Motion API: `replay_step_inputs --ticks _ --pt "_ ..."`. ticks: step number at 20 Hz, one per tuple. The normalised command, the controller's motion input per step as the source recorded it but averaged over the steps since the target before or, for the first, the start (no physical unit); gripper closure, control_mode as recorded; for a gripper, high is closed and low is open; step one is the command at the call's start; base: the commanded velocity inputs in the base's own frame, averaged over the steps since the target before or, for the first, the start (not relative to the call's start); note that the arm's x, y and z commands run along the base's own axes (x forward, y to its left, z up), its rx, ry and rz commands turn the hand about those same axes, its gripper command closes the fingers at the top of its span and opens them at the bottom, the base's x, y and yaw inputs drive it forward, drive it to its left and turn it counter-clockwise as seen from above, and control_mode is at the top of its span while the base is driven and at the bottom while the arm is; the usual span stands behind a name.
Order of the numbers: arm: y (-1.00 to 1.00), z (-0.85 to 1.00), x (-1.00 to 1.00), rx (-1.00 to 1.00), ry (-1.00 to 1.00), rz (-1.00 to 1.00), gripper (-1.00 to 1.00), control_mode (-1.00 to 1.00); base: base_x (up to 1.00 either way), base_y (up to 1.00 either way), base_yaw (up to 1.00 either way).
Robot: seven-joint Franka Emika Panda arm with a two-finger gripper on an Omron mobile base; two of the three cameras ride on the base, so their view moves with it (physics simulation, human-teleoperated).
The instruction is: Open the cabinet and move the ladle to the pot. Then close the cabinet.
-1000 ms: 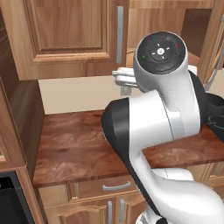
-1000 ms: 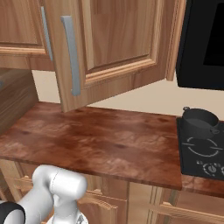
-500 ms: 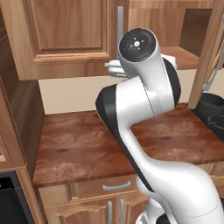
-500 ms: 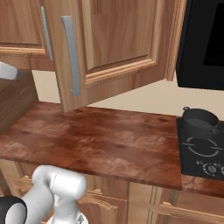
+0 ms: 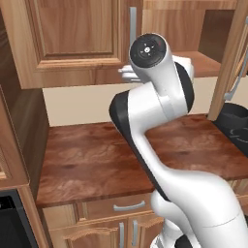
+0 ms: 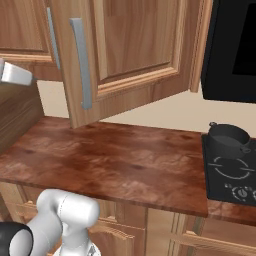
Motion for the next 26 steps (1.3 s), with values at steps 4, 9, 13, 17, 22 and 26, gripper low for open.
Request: replay_step_inputs --ticks 4,9,13,17,22,26 --pt "-0.38 0.00 0.00 -0.07 -0.01 0.00 -1.00 -1.00 0.00 0.00 0.00" --pt "-0.33 0.00 0.17 -0.06 0.00 0.00 -1.00 -1.00 0.00 0.00 0.00" --pt "-0.26 0.00 0.26 -0.05 0.00 -0.02 -1.00 -1.00 0.00 0.00 0.00" --pt "-0.20 0.00 0.33 -0.03 0.00 -0.02 -1.00 -1.00 0.00 0.00 0.00" --pt "-0.26 0.00 0.17 -0.03 0.00 -0.04 -1.00 -1.00 0.00 0.00 0.00" --pt "-0.32 0.00 0.00 -0.03 0.00 -0.10 -1.00 -1.00 0.00 0.00 0.00"
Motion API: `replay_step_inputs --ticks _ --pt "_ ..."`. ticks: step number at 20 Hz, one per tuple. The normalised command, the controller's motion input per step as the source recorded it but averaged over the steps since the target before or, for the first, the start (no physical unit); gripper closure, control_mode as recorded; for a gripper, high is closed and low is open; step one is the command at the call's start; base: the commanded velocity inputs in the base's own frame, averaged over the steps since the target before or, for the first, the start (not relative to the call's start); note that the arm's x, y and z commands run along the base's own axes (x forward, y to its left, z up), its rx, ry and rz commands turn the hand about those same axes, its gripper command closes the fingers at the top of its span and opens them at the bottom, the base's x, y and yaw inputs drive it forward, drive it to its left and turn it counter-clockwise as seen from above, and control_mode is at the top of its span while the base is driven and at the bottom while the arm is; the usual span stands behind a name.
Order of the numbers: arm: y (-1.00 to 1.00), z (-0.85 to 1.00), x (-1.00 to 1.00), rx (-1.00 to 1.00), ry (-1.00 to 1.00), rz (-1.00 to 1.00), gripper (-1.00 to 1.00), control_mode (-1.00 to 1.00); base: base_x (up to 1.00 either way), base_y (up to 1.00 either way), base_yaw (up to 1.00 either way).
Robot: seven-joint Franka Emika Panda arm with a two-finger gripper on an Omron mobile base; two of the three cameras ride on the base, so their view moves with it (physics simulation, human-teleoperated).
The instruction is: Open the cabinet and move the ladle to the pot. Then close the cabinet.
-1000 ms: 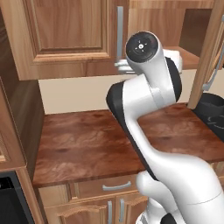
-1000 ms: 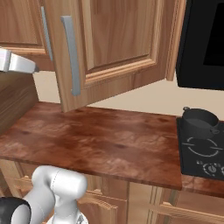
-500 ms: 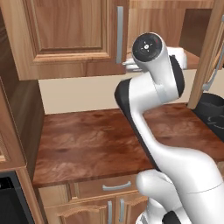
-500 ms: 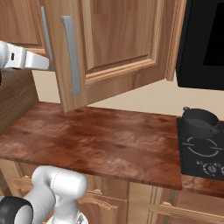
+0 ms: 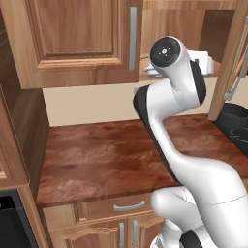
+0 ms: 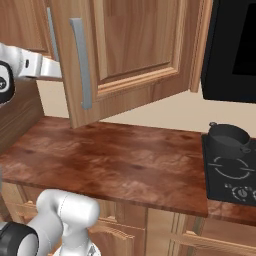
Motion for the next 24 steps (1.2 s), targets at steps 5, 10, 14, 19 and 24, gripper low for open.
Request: replay_step_inputs --ticks 5,10,14,19,24 --pt "-0.40 0.00 0.00 -0.03 0.00 -0.13 -1.00 -1.00 0.00 0.00 0.00" --pt "-0.36 0.00 0.00 -0.04 0.00 -0.15 -1.00 -1.00 0.00 0.00 0.00" --pt "-0.41 0.00 0.00 -0.04 0.00 -0.15 -1.00 -1.00 0.00 0.00 0.00" --pt "-0.58 0.00 -0.29 -0.07 -0.01 -0.23 -1.00 -1.00 0.00 0.00 0.00" --pt "-0.76 0.00 -0.62 -0.08 -0.02 -0.31 -1.00 -1.00 0.00 0.00 0.00"
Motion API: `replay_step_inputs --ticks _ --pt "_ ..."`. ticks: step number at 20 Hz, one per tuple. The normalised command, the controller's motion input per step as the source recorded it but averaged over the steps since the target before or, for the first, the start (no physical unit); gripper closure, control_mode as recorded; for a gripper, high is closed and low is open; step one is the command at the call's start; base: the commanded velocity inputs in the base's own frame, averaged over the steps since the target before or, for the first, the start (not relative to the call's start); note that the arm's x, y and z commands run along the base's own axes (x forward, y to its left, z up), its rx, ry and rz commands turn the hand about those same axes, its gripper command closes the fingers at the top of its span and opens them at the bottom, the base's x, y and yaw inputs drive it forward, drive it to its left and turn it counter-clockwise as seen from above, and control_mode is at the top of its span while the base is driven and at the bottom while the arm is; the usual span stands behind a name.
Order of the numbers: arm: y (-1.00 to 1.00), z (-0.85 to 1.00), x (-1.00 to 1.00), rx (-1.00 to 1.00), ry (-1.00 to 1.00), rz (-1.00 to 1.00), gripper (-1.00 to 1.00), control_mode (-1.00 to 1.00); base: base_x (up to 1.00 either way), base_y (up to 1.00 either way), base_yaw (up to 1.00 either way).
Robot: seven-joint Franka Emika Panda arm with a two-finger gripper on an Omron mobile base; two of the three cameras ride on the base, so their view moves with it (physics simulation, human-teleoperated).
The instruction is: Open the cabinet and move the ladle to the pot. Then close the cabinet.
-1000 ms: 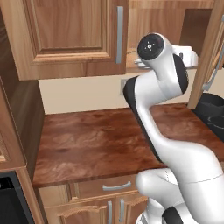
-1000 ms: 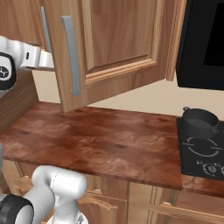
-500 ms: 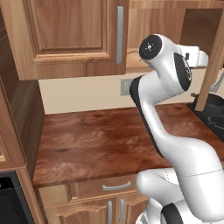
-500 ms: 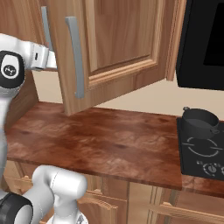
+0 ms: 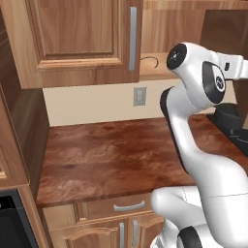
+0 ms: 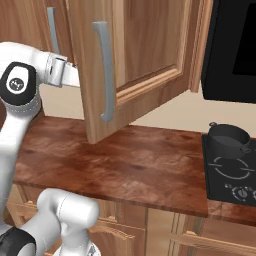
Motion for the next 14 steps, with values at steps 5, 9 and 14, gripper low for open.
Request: replay_step_inputs --ticks 5,9,14 --pt "-0.81 0.00 -0.67 -0.07 -0.02 -0.31 -1.00 -1.00 0.00 0.00 0.00" --pt "-0.50 0.01 -0.45 -0.01 -0.04 -0.20 -1.00 -1.00 0.00 0.00 0.00" --pt "0.11 0.15 -0.35 0.05 -0.03 0.01 -1.00 -1.00 0.00 0.00 0.00"
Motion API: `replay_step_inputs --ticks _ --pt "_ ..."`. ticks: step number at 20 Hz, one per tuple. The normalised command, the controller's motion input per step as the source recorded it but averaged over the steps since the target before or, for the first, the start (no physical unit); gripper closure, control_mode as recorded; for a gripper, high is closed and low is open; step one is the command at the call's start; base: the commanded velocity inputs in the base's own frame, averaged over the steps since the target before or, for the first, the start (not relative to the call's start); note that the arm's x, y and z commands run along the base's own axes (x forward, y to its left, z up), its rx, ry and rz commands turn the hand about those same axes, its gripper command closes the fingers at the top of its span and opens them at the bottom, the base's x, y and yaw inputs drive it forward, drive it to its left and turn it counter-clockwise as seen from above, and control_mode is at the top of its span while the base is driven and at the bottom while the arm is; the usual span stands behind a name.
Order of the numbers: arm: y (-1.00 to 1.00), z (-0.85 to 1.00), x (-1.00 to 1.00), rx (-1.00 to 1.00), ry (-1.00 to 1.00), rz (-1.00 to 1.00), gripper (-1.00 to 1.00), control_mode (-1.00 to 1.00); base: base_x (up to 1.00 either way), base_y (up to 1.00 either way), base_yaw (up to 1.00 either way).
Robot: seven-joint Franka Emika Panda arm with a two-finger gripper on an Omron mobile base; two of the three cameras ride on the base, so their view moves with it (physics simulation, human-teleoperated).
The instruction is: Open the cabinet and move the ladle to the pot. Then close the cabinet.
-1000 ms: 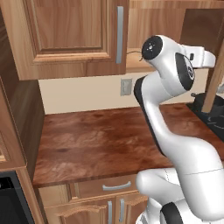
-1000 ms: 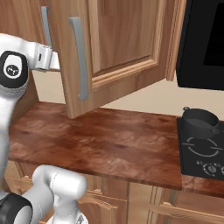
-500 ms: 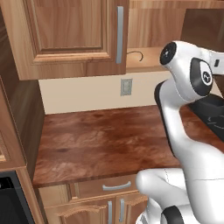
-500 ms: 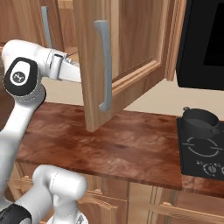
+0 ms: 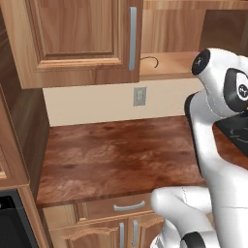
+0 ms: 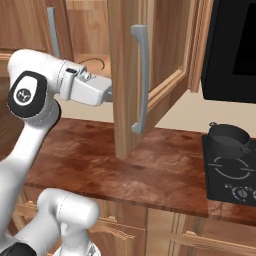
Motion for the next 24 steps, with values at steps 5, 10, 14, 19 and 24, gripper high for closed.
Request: replay_step_inputs --ticks 5,10,14,19,24 --pt "0.88 0.17 -0.18 0.05 0.00 0.28 -1.00 -1.00 0.00 0.00 0.00" --pt "1.00 0.11 -0.04 0.02 0.01 0.42 -1.00 -1.00 0.00 0.00 0.00" --pt "1.00 0.01 0.00 0.02 0.02 0.47 -1.00 -1.00 0.00 0.00 0.00" --pt "0.98 0.00 0.02 0.09 0.01 0.47 -1.00 -1.00 0.00 0.00 0.00" --pt "0.75 0.00 0.33 0.19 0.04 0.39 -1.00 -1.00 0.00 0.00 0.00"
